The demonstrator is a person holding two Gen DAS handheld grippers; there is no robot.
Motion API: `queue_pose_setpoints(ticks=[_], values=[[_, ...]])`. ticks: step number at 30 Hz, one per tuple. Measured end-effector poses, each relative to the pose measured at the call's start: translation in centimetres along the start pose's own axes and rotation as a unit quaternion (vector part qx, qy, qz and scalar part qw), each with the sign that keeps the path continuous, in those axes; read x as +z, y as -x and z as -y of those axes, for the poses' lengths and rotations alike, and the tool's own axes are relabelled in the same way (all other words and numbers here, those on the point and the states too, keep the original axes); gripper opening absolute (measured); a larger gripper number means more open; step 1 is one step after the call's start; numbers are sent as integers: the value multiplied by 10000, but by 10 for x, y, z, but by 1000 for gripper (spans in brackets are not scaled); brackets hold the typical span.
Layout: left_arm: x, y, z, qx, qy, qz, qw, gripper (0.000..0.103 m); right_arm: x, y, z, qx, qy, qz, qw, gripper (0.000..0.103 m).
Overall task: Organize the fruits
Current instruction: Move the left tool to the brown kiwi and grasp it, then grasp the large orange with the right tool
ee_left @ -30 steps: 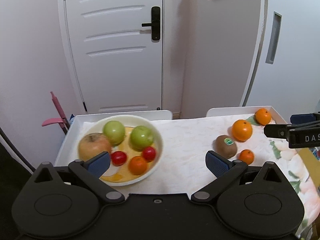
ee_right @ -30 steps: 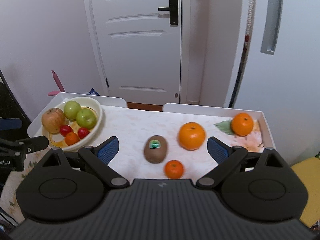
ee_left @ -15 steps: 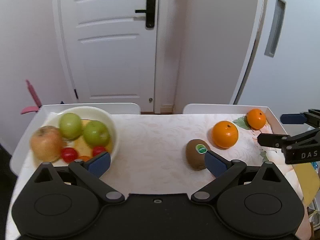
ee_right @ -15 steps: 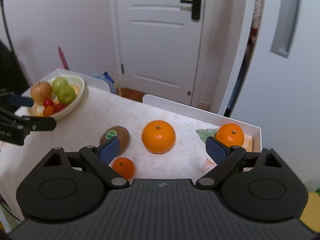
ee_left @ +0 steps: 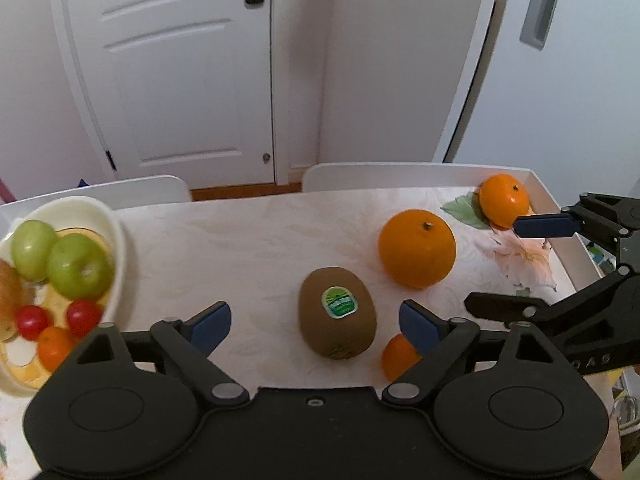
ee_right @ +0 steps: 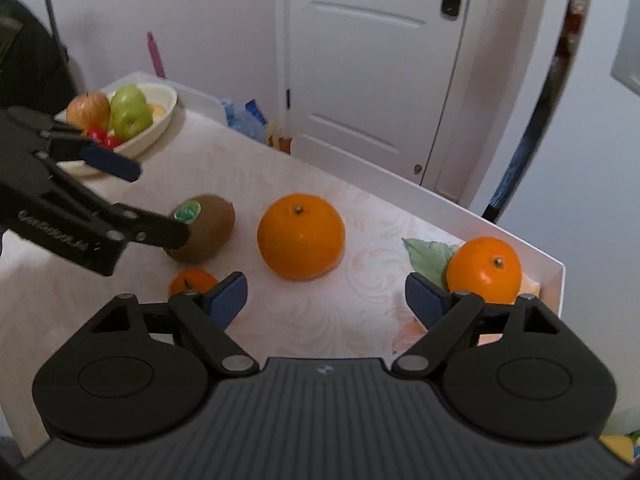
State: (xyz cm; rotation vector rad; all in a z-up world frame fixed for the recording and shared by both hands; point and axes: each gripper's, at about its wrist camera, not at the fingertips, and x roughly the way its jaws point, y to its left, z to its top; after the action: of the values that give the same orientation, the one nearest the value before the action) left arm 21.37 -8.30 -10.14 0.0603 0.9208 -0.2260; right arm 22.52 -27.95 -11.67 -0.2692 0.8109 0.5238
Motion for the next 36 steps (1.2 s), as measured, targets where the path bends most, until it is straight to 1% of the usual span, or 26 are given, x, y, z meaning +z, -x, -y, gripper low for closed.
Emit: queue_pose_setpoints(ticks=[2,3,4,6,9,11,12,20,21,22,24,25,36], values=[[2,-9,2,-18,18,-91,10000,90,-1,-4,1,54,43,-37,10000,97],[4,-13,3,-39,26,-130,9999,87,-1,-6,2,76,60,-52,9999,96],[5,-17,3,-59,33,-180,9998,81,-1,-9,2,92,68,-63,9999,96],[6,-24,4,-79,46,-279,9996,75,-1,-13,4,137,73,-78,9998,95],[8,-32,4,-129,77,-377,9992,73,0,-19,6,174,74,-98,9998,95],[8,-36,6,-149,71,-443,9989,64,1,-22,6,198,65,-118,9997,94],[8,-38,6,-164,67,-492,9986,58,1,-24,7,212,59,-123,9997,94],[7,-39,5,-150,53,-508,9986,54,7,-32,5,321,54,-117,9994,94],[7,-38,4,-138,45,-507,9986,53,7,-33,4,325,70,-111,9994,92],[7,-38,4,-133,48,-508,9986,53,8,-34,4,342,85,-119,9993,88],[7,-37,2,-122,63,-510,9986,53,9,-37,3,366,105,-163,9991,83],[7,-37,1,-112,60,-509,9986,53,10,-38,2,371,113,-165,9991,82],[2,-34,-4,-20,1,-492,9988,52,20,-45,-5,455,136,-72,9988,82]])
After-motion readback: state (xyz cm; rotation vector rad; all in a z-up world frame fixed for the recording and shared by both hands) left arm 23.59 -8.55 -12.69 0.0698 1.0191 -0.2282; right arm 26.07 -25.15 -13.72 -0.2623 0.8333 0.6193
